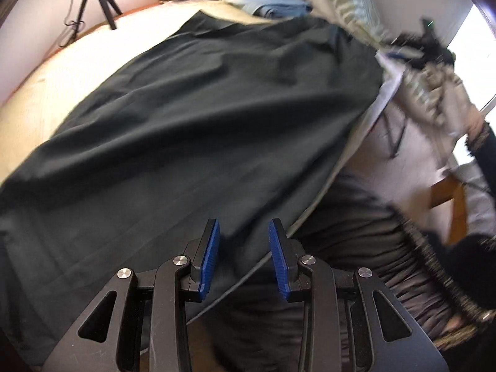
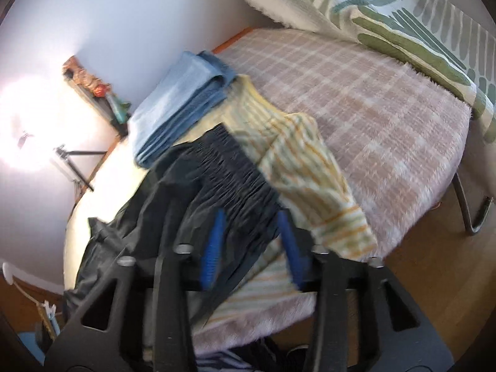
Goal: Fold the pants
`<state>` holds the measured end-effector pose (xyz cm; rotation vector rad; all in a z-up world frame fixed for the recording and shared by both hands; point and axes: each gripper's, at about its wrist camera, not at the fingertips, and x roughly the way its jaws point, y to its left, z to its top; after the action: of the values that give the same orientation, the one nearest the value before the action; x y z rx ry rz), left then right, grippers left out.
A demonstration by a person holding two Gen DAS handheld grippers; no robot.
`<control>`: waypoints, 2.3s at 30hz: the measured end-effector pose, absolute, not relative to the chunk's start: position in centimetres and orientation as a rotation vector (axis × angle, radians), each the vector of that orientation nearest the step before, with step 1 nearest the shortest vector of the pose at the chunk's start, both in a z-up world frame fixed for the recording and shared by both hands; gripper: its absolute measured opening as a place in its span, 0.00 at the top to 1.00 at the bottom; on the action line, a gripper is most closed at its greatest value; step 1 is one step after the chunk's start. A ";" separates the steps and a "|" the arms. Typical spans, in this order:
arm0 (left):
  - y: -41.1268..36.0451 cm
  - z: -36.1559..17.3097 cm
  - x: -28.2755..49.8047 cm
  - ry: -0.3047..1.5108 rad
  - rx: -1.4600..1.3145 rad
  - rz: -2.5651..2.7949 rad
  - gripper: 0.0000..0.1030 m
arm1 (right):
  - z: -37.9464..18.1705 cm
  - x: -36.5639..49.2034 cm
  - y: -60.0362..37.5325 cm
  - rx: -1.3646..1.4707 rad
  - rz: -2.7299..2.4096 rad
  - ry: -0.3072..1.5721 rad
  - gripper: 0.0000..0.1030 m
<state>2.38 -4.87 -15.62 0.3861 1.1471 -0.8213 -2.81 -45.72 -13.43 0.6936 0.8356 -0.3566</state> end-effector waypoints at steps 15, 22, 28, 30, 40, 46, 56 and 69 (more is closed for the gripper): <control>-4.2 -15.6 3.1 1.041 0.342 -0.823 0.97 | -16.1 -3.1 -42.8 0.801 -0.292 0.883 0.45; -3.2 -15.7 1.6 1.065 0.304 -0.842 0.98 | -17.9 -3.3 -45.2 0.895 -0.291 0.849 0.36; -3.4 -16.8 0.9 1.113 0.344 -0.859 0.98 | -18.7 -3.1 -45.5 0.958 -0.230 0.810 0.36; -3.1 -16.3 1.2 1.102 0.316 -0.825 0.98 | -19.1 -3.1 -45.7 0.991 -0.216 0.799 0.36; 1.5 -12.1 5.9 0.983 0.077 -0.674 0.82 | -19.1 -3.6 -47.3 1.068 -0.237 0.733 0.36; 3.4 -12.8 7.3 0.988 0.018 -0.617 0.82 | -20.2 -2.1 -47.5 1.046 -0.254 0.755 0.36; 5.9 -13.8 8.0 0.988 -0.025 -0.534 0.82 | -20.3 -0.8 -47.6 0.978 -0.244 0.712 0.31; 13.6 -16.3 9.8 0.990 -0.163 -0.296 0.82 | -11.4 -2.3 -42.6 0.647 -0.322 0.587 0.79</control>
<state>9.76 13.63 -16.28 -0.1627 0.9897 -0.2962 -2.32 -42.56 -11.39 0.6474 0.5874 -0.3216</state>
